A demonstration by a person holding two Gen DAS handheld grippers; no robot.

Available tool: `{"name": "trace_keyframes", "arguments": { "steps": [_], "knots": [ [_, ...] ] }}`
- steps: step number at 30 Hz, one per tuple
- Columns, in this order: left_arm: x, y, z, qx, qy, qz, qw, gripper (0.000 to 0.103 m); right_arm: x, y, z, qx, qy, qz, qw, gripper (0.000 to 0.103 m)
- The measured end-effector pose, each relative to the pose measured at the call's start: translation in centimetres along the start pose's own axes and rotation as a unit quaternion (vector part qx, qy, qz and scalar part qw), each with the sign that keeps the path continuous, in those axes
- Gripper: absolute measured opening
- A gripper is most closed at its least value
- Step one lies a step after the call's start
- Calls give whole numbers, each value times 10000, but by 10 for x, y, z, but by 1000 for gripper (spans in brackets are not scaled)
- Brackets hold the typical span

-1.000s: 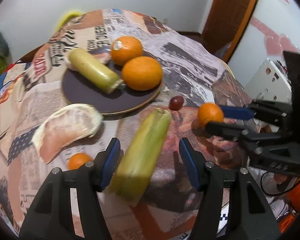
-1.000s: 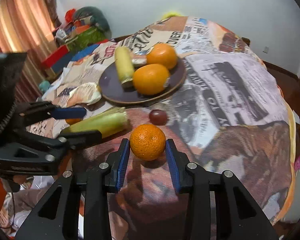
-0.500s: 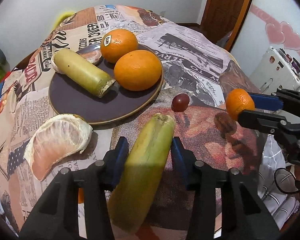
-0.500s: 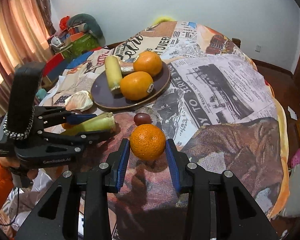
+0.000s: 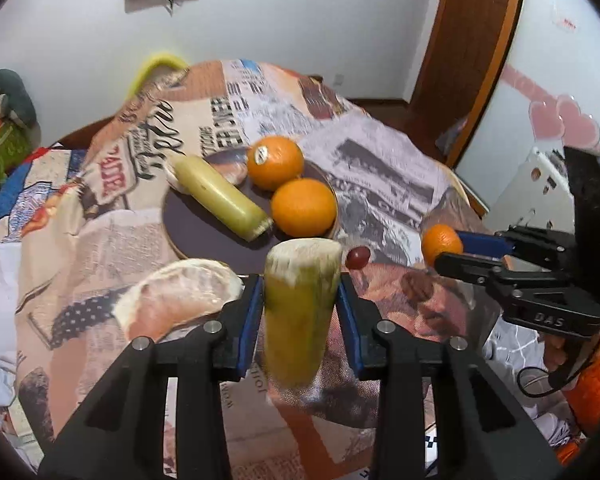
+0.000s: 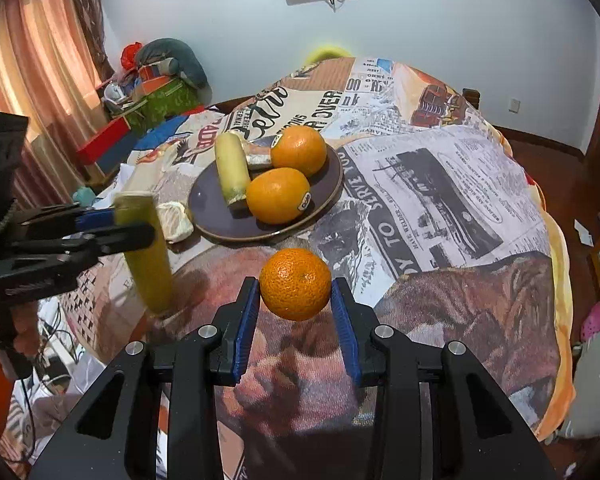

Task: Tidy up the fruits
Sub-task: 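Grasp the second corn cob with the left tool while the right lifts the tangerine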

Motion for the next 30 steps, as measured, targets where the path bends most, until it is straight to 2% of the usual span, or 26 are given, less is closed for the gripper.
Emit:
{"name": "trace_keyframes", "arguments": {
  "steps": [13,20,25,30],
  "knots": [
    [19,-44,-8,181,11,566,9982,35,5,-29,7,22,83,280,9996,34],
    [23,-66,-29,333,-122,773,9964,35,-1,-50,12,68,115,400,9991,34],
    [19,-75,-52,469,-286,806,9952,35,-10,-59,16,74,110,410,9991,34],
    [3,-76,-72,545,-434,659,9954,35,-25,-63,18,68,76,340,9994,34]
  ]
}}
Point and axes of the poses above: each gripper's, at about its wrist camera, not at the fingertips, and x roughly against the way its jaws point, z to its right, y to its underside, the point moved 10 cm from there along -x, roughly the way its jaws point, and after that the axes turned 3 degrees about x, right-handed, at the moved point
